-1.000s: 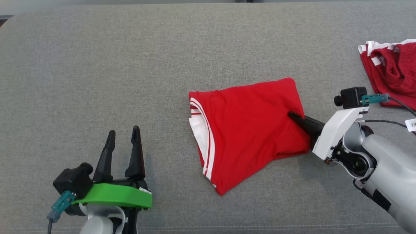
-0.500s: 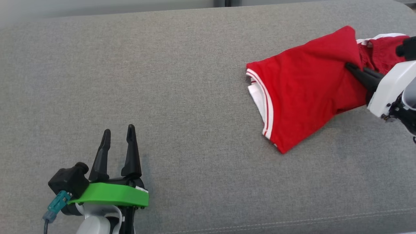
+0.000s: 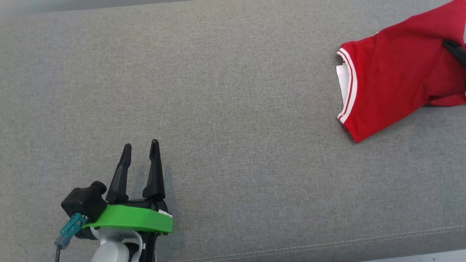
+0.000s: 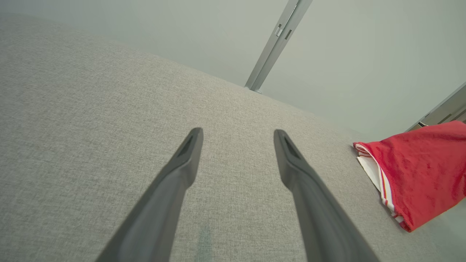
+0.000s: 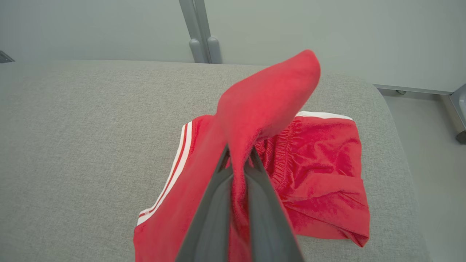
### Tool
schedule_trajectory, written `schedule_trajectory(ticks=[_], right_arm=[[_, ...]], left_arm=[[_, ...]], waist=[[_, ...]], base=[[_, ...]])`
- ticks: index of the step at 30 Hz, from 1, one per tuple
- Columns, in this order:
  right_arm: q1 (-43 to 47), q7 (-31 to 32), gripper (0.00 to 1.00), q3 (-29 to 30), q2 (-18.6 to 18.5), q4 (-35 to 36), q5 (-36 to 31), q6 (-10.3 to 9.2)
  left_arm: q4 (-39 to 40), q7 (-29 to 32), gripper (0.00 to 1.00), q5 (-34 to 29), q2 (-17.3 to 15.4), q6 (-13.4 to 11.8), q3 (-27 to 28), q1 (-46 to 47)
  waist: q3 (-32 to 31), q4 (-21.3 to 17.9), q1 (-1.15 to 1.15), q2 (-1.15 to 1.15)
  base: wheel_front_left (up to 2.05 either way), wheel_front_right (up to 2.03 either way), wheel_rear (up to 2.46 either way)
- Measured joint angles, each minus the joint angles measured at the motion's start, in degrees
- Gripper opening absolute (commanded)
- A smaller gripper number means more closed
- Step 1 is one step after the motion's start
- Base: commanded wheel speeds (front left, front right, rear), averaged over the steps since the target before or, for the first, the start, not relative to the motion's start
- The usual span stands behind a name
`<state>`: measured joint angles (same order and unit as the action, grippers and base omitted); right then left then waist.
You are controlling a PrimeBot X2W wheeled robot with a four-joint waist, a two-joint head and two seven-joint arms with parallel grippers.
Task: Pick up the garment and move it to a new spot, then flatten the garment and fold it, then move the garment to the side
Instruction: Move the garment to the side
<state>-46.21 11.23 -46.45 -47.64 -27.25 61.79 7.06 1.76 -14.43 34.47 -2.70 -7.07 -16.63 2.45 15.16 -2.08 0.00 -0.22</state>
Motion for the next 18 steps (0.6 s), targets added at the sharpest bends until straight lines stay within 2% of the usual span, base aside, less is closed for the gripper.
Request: schedule_trajectory(ticks=[10, 18], right_arm=[[-4.04, 0.49, 0.00, 0.83, -2.50, -1.92, -2.64, -0.19], [-5.36, 0.41, 0.00, 2.15, -3.94, -4.52, -2.83, -1.56]], left_arm=[[0.54, 0.02, 1.00, -1.57, -0.01, 0.00, -0.05, 1.38], [0.90, 0.29, 1.00, -3.05, -0.25, -0.01, 0.04, 1.73]], waist=[[2.77, 1.01, 0.00, 0.00], [5.15, 2.17, 0.00, 0.00]], base=[[0.00, 0.00, 0.00], [0.00, 0.00, 0.00]])
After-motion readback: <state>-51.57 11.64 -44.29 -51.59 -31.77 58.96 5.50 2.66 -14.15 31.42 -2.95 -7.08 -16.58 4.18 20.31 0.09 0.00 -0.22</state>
